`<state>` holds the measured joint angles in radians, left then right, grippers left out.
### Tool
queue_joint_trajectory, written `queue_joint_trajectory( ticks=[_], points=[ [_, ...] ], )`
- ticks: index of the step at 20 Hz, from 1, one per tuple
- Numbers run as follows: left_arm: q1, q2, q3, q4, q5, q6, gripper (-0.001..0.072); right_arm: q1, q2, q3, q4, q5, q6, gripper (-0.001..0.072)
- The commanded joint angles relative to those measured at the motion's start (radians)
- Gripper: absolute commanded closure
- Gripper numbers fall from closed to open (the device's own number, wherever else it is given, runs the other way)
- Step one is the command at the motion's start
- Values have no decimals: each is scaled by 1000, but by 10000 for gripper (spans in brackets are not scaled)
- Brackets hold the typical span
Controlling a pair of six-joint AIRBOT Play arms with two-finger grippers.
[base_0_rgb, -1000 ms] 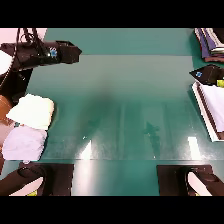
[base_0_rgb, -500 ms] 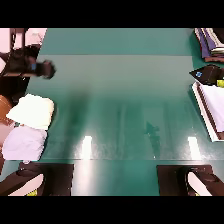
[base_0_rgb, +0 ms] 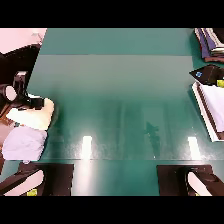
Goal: Fold the shirts.
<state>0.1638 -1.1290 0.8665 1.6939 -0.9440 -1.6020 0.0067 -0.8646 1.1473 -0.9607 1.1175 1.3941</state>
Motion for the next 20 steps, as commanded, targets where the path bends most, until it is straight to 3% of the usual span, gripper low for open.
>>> queue_joint_trajectory(
  ticks=[1, 2, 8, 12, 15, 20],
  points=[
    [13, -7, -19, 0, 16, -29, 467, 0, 0, 0, 0, -1, 1, 694],
    [13, -2, -3, 0, 3, -29, 672, 0, 0, 0, 0, -1, 0, 694],
    [10, 135, 314, -39, -122, -20, 684, 0, 3, 109, 25, -2, 1, 695],
    [-44, 225, 631, -240, -230, 60, 685, 0, 0, 285, 16, -40, 0, 694],
    [-262, 229, 792, -231, -263, 65, 686, 0, 0, 372, 15, -85, 0, 694],
    [-677, 124, 809, -227, -212, 57, 687, 0, 0, 414, 15, -97, 0, 694]
  ],
)
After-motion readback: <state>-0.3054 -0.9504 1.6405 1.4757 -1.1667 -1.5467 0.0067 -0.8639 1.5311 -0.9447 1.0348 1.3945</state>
